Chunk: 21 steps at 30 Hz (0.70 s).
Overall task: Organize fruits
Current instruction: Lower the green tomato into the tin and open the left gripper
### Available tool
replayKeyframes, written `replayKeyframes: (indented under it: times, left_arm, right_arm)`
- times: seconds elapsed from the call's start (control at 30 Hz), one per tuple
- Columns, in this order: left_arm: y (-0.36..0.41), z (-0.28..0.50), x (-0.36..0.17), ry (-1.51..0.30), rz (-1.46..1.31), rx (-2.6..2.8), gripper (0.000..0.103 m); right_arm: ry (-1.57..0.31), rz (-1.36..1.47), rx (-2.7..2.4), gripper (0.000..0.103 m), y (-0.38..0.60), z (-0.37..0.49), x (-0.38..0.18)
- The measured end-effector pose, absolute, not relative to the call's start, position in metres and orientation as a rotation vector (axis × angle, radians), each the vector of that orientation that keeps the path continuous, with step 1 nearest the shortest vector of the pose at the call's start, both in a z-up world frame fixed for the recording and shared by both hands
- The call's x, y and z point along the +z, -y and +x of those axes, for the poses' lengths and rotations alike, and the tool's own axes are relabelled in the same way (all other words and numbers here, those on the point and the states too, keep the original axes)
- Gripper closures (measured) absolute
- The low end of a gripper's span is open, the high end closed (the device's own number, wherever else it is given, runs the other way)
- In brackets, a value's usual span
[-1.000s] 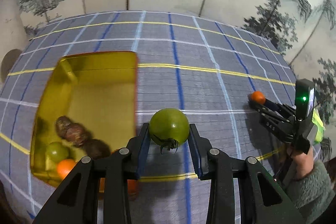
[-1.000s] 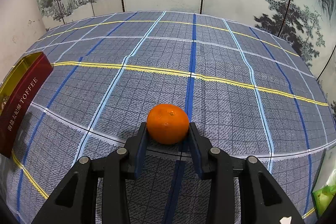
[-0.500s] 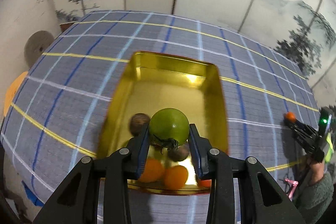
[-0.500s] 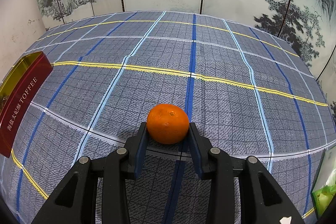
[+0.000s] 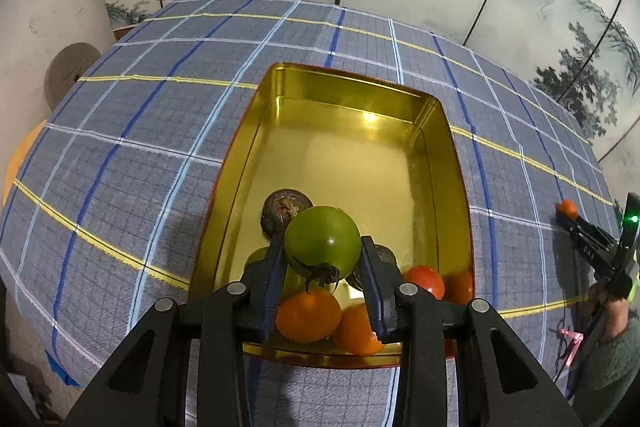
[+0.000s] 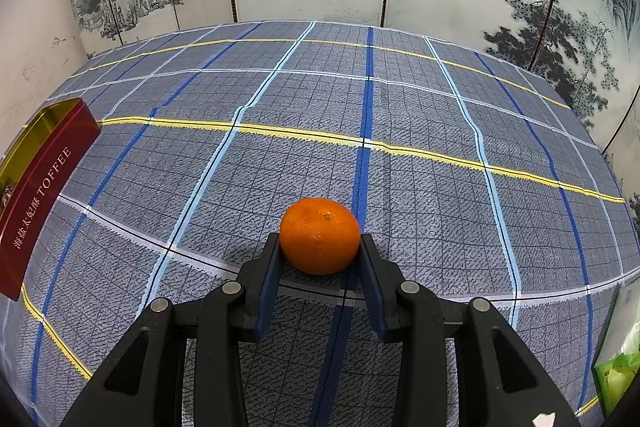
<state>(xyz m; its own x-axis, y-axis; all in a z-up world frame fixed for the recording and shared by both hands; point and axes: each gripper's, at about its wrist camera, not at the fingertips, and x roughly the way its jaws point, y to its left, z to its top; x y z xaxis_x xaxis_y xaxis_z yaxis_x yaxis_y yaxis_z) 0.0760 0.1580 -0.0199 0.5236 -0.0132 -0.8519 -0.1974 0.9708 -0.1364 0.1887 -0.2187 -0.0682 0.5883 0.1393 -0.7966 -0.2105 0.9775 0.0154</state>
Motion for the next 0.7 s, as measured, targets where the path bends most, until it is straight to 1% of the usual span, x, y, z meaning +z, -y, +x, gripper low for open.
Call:
replayKeyframes:
  times: [0.3, 0.7]
  left_arm:
    - [-0.155, 0.080, -0.033, -1.043, -0.185, 0.121, 0.066]
    - [-0.149, 0.078, -0.035, -1.035, -0.125, 0.127, 0.066]
  right_arm:
    - [-0.920, -0.083, 0.204, 0.068, 0.218, 0.189, -0.068]
    - [-0.920, -0.083, 0.204, 0.067, 0.218, 0.188, -0.068]
